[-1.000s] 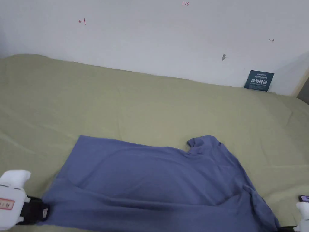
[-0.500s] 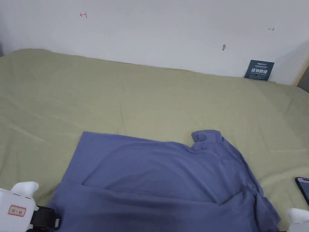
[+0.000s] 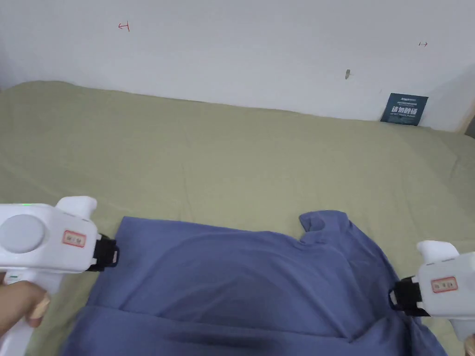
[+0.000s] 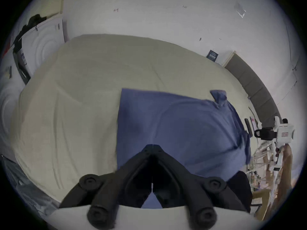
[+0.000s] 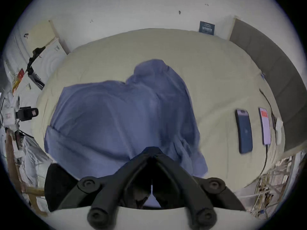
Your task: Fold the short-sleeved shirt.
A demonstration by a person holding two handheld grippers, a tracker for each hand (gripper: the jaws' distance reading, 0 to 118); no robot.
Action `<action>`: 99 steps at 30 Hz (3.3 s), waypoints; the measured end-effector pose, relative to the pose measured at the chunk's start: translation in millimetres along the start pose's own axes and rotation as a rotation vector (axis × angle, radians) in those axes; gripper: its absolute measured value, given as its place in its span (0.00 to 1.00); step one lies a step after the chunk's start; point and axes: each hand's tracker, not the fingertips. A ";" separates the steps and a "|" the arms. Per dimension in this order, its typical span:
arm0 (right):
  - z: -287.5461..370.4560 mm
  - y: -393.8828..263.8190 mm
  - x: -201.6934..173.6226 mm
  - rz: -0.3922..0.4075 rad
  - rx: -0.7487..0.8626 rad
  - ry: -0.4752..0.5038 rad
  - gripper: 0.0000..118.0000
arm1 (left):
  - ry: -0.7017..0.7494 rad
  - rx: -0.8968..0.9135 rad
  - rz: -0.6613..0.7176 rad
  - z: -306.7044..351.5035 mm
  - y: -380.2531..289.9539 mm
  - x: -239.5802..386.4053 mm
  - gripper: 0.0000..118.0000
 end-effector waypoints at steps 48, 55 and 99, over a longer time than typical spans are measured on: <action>-68.8 129.9 66.5 -0.064 -0.077 -0.052 0.01 | -0.004 -0.193 0.041 -90.8 113.1 -31.0 0.04; 18.5 83.0 61.9 -0.050 -0.012 -0.039 0.01 | -0.033 -0.125 0.018 -4.0 68.4 -29.6 0.04; 38.4 -90.9 -43.4 -0.046 0.045 -0.015 0.00 | -0.021 -0.006 -0.011 54.9 -100.6 41.3 0.00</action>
